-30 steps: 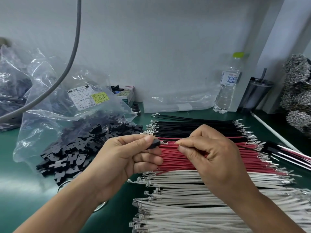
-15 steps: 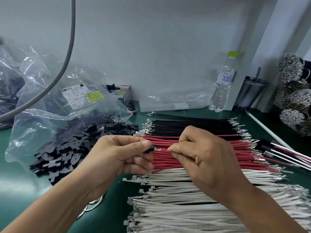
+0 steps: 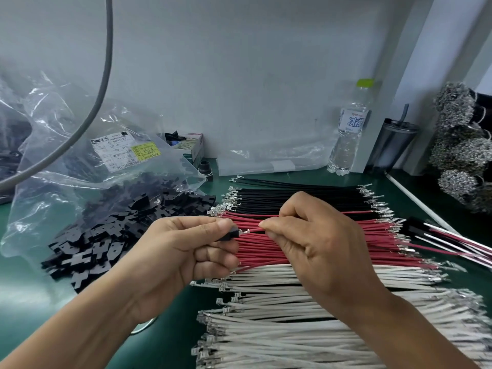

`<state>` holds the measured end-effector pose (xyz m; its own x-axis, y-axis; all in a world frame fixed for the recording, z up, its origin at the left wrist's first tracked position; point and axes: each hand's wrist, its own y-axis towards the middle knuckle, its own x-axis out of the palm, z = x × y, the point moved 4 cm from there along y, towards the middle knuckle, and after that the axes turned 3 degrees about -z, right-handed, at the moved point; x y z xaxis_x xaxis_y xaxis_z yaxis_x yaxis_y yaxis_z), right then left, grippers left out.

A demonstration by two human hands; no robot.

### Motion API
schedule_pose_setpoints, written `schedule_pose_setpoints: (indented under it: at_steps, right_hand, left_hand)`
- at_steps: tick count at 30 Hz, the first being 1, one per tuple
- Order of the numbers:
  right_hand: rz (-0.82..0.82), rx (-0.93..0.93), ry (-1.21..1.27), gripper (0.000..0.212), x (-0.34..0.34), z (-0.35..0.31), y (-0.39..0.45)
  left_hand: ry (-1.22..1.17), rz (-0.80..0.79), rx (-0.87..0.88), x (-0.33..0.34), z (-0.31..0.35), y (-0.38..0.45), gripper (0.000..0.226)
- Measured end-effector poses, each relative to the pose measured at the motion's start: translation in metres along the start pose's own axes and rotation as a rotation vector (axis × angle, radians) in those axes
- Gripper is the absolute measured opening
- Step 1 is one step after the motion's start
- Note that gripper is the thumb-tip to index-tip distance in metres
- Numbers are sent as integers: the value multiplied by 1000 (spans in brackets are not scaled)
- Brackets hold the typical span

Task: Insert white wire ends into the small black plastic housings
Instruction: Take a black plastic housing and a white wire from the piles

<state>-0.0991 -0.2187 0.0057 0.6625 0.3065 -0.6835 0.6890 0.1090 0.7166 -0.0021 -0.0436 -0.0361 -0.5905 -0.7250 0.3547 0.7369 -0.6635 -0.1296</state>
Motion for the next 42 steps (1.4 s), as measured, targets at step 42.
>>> schedule_pose_setpoints:
  at_steps: [42]
  right_hand:
    - [-621,51,160,19,6,-19,-11]
  left_hand:
    - [662,46,452,0,2,-2,10]
